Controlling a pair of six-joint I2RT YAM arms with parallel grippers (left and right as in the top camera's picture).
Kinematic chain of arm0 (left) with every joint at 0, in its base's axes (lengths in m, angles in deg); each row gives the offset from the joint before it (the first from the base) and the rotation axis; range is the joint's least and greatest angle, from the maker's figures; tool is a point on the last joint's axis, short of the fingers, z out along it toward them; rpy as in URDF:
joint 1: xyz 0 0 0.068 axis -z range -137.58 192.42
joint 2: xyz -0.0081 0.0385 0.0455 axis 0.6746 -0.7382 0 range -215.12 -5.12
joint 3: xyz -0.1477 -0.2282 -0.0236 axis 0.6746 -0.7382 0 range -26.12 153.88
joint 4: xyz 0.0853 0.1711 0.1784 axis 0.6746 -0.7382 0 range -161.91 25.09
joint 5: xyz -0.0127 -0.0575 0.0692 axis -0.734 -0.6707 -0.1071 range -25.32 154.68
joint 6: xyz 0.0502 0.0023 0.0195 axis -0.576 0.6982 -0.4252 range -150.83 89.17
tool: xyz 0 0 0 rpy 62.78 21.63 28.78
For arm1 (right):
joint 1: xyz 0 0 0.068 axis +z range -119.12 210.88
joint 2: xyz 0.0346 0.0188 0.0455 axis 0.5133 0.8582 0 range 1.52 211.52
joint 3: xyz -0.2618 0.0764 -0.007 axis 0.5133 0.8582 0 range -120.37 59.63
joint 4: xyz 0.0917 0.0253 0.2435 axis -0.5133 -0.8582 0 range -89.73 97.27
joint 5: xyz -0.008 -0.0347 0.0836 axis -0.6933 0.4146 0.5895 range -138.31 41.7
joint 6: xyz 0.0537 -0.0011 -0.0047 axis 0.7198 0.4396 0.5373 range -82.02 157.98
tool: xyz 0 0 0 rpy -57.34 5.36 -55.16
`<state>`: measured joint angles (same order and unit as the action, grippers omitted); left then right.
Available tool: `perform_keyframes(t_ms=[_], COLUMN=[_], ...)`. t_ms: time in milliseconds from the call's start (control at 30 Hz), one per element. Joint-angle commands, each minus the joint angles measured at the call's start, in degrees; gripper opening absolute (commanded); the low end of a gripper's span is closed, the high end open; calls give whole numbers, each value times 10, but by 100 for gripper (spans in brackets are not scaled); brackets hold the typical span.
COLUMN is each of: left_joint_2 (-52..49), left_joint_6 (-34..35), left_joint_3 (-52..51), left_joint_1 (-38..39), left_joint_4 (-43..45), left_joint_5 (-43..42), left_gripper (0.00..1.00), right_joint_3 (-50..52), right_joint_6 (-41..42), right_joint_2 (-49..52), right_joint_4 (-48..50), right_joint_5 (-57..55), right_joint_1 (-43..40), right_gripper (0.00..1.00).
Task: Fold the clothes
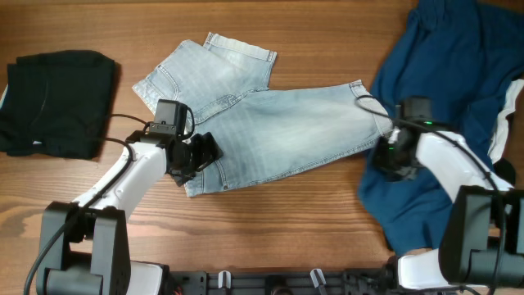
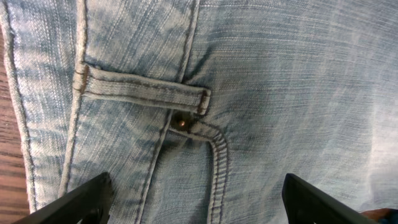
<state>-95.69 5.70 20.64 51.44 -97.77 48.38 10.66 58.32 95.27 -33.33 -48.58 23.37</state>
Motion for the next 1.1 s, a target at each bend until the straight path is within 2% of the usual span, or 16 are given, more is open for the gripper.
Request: perform_keyframes(t_ms=[0, 133, 200, 267, 333, 367, 433, 500, 600, 633, 667, 733, 867, 967, 1067], left_joint_2=[-7, -7, -7, -7, -7, -7, -7, -7, -7, -7, -7, -7, -7, -7, -7], left_joint_6=[-3, -3, -3, -3, -3, -3, -3, -3, -3, -3, -3, -2, -1, -1, -1], left_joint_3=[0, 0, 0, 0, 0, 0, 0, 0, 0, 0, 0, 0, -1, 0, 0], left_joint_1=[3, 3, 3, 3, 3, 3, 3, 3, 3, 3, 3, 0, -48, -87, -92], left_joint_4=[-10, -22, -35, -51, -65, -66, -65, -81, -92, -95, -111, -158, -213, -191, -148], left_joint_5=[8, 7, 8, 8, 8, 8, 8, 8, 8, 12, 31, 89, 97, 92, 34], left_gripper=[91, 92, 93, 95, 95, 96, 100, 100, 98, 98, 99, 100, 100, 100, 100], right_joint_3=[16, -4, -19, -41, -62, -75, -82, -82, -82, -82, -82, -86, -172, -276, -358], right_joint_6=[13, 75, 85, 36, -66, -111, -114, -114, -120, -149, -173, -180, -173, -158, -157], right_joint_2=[20, 20, 16, 5, -22, -50, -98, -136, -141, -141, -140, -136, -89, -13, 81], right_joint_4=[3, -21, -37, -38, -42, -55, -57, -55, -51, -48, -44, -37, -36, -32, 25], right_joint_5=[-165, -148, -128, -28, 134, 220, 271, 268, 259, 274, 282, 279, 252, 208, 183], right_joint_1=[-117, -270, -294, -294, -278, -261, -233, -200, -159, -136, -106, -31, 99, 158, 188], right_gripper=[37, 54, 59, 62, 66, 68, 75, 76, 77, 77, 77, 84, 91, 97, 97])
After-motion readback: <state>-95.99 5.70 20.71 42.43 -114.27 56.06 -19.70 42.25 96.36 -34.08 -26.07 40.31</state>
